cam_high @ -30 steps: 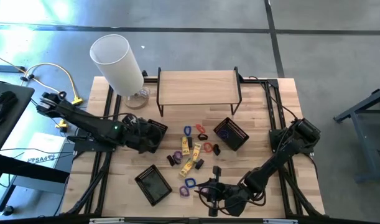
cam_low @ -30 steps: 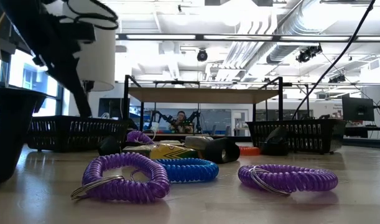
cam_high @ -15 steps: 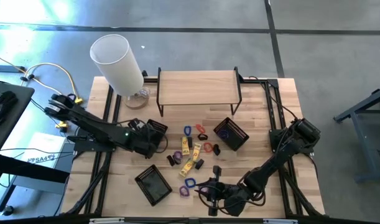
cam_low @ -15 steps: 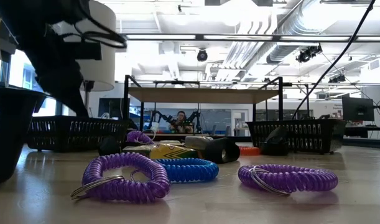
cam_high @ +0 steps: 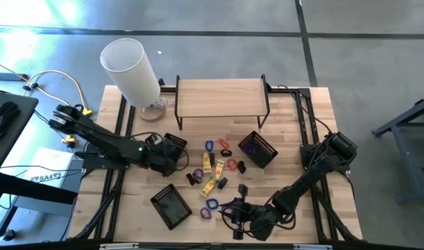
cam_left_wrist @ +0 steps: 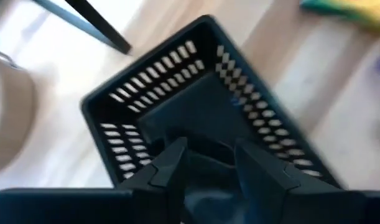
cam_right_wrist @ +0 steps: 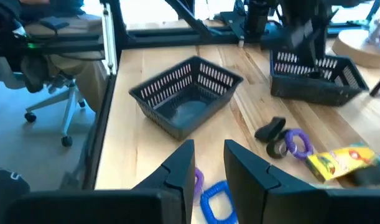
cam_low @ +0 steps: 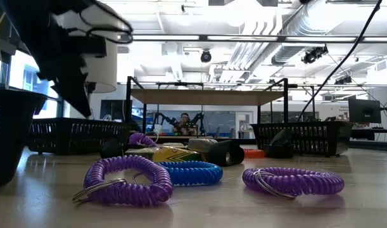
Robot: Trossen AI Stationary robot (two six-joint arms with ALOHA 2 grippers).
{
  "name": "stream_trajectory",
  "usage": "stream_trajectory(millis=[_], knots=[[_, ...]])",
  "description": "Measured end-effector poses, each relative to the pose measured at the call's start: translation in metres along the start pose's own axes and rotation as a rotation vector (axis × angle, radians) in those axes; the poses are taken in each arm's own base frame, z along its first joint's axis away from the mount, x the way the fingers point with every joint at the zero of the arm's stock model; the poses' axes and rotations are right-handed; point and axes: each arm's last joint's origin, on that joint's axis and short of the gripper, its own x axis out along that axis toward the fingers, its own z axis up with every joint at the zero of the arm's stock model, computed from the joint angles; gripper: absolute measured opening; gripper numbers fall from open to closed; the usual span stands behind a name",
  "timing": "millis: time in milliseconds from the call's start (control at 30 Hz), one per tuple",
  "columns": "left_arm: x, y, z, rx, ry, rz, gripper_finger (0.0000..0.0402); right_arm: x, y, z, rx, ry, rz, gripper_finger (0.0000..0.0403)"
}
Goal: Pick & Place Office Desk Supplies
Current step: Put the black rubber band into the top left black bin, then put the bottom crayon box into the bottom black bin
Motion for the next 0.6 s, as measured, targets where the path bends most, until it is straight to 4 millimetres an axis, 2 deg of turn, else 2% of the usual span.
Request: stream_trajectory(millis=[300,500,600], knots=[[-0.034,0.008,0.015,-0.121,-0.119,-0.181,0.0126,0.006,-0.008,-0.005,0.05,0.006,-0.023,0.0074],[-0.05,-0.017,0.03,-0.061,-0.336,-0.388,0.0126,0.006,-0.008,-0.005,0.035,0.005,-0.021,0.0074],[-0.051,-0.028,0.032,0.025,-0.402,-0.424,0.0126,0.006,-0.008,-0.004,0.036,0.002,-0.02,0.0074]])
